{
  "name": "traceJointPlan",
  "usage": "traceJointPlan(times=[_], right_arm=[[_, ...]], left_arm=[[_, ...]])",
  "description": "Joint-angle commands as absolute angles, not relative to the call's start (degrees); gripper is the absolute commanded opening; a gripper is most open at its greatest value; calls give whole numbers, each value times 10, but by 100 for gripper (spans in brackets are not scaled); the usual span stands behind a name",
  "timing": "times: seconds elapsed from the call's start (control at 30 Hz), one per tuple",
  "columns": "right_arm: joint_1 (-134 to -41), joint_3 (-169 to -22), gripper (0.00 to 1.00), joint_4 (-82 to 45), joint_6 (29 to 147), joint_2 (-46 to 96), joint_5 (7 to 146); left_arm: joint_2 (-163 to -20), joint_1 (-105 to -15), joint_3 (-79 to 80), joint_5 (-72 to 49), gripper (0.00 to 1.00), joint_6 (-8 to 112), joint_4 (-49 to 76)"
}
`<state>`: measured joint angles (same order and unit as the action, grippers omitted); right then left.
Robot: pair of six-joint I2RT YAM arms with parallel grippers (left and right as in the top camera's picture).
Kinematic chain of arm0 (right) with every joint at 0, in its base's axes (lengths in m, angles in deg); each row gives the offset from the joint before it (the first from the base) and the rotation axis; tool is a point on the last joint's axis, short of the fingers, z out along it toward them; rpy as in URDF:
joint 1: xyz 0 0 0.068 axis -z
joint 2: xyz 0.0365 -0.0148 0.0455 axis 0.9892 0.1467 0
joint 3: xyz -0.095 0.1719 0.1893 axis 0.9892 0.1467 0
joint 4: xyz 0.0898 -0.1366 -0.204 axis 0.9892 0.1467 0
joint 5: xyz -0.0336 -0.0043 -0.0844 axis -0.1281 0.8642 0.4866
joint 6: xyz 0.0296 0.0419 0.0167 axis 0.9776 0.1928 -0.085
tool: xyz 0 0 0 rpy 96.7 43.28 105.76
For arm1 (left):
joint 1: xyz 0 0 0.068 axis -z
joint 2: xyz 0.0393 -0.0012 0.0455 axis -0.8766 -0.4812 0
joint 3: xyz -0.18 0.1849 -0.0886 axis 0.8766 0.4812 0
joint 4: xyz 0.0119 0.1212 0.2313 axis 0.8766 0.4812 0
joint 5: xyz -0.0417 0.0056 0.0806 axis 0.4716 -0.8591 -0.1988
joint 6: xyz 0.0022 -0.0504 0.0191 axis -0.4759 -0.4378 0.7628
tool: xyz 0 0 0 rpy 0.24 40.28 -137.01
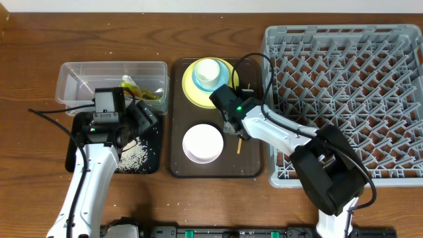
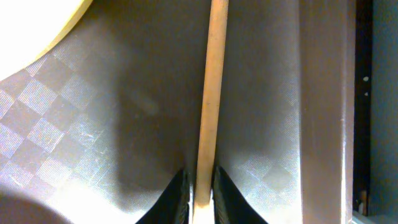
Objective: Sort waste into correct bins and load items into the dishwasher rack
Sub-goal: 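Return the right gripper and close on the second chopstick, then carry the second chopstick into the dish rack and release it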
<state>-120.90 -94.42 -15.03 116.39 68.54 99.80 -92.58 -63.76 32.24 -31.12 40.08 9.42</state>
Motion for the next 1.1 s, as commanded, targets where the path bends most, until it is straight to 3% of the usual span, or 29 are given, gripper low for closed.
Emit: traceJointPlan(times=[0.0,0.13,0.5,0.63,0.9,1.07], right_arm=[[-1205,-939,17,-142,1163,704,979],[-1204,-933,21,-132,1163,705,979],[-1205,-922,12,-158,1164,706,975],[-1205,-923,1,-156,1163,697,975],[-1191,-925,1,-148,1134,607,975],[-1182,-925,1,-147,1048,517,975]], left_arm=[[-922,-640,325,-310,87,398,95],[-922,-640,325,-310,87,398,95],[-922,-640,325,-310,87,398,95],[-922,-640,325,-310,87,398,95],[-922,-640,325,-310,87,398,95],[-922,-640,325,-310,87,398,95]])
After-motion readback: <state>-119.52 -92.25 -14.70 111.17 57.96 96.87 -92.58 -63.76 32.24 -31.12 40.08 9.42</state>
